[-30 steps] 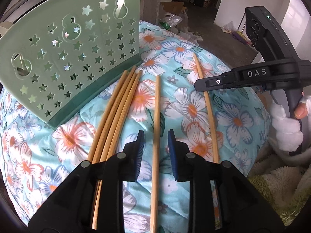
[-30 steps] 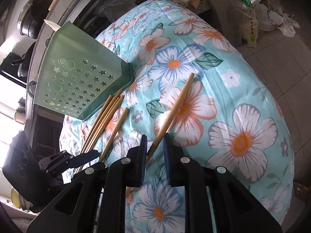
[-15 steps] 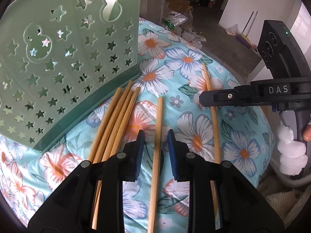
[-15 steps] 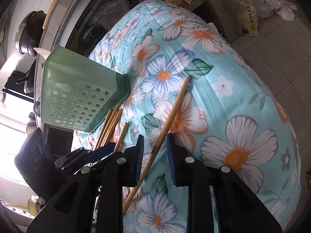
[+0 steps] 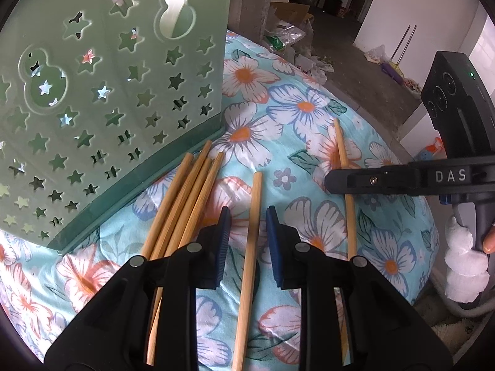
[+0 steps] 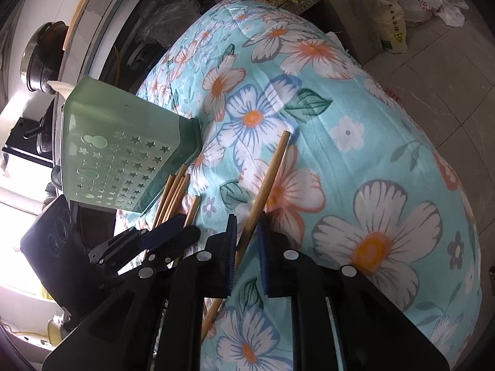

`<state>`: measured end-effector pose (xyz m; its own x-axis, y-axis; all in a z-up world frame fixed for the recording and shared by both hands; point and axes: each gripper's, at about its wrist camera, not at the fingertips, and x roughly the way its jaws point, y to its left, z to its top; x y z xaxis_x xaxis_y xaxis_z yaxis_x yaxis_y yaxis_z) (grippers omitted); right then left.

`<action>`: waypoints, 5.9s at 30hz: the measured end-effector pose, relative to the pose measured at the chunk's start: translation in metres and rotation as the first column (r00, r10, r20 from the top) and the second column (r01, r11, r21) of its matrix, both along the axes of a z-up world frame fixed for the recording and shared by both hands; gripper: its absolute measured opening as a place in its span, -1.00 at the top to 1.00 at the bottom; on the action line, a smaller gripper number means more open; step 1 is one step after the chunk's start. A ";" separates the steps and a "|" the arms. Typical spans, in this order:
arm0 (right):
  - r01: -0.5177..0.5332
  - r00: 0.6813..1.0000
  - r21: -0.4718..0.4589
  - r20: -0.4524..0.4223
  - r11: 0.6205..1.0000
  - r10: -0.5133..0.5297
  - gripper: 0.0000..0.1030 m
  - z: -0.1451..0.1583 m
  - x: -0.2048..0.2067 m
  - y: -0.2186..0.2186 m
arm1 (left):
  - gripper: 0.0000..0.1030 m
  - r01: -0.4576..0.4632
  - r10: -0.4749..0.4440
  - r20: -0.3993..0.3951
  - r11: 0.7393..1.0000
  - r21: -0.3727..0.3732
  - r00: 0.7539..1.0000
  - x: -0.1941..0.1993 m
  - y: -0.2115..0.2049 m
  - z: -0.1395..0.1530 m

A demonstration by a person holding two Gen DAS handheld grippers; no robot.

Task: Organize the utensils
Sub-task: 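Hold the chopstick in the right gripper while the left gripper closes on another chopstick, then lift both held chopsticks up over the green holder with both grippers, then lower the chopsticks into the green holder and open both grippers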

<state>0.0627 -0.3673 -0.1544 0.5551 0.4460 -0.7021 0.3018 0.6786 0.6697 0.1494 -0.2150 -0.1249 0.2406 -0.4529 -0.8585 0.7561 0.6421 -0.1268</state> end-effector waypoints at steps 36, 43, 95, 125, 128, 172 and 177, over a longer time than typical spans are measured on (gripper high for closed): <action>0.063 0.998 -0.039 -0.015 0.997 -0.063 0.74 0.002 0.005 -0.007 | 0.57 -0.019 0.015 0.071 0.998 0.057 0.997 -0.021 0.008 0.004; 0.059 0.998 -0.035 -0.013 0.998 -0.060 0.74 0.001 0.006 -0.008 | 0.57 -0.023 0.013 0.103 0.995 0.093 0.995 -0.024 0.003 0.004; 0.062 0.918 -0.255 0.395 0.965 0.045 0.87 0.135 -0.019 0.010 | 0.89 -0.150 0.254 0.206 0.896 -0.418 0.945 -0.014 0.124 0.191; 0.050 0.930 -0.212 0.366 0.976 0.031 0.87 0.125 0.013 -0.011 | 0.89 -0.331 0.697 0.185 0.535 -0.777 0.692 0.116 0.115 0.245; 0.048 0.932 -0.206 0.362 0.977 0.030 0.88 0.122 0.017 -0.015 | 0.89 -0.353 0.706 0.177 0.535 -0.768 0.686 0.122 0.112 0.230; -0.008 0.663 -0.531 0.631 0.847 0.402 0.88 0.257 0.123 0.113 | -0.47 -0.471 0.590 0.252 0.784 -0.404 0.767 -0.023 0.212 0.115; -0.082 0.711 -0.529 0.563 0.845 0.421 0.85 0.225 0.126 0.120 | -0.51 -0.445 0.548 0.261 0.818 -0.365 0.795 -0.024 0.203 0.102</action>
<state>0.1887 -0.2472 0.0710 0.8487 0.3788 -0.3691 -0.3084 0.9214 0.2366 0.1255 -0.0118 -0.0231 0.7474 -0.3878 -0.5395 0.3677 0.9177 -0.1504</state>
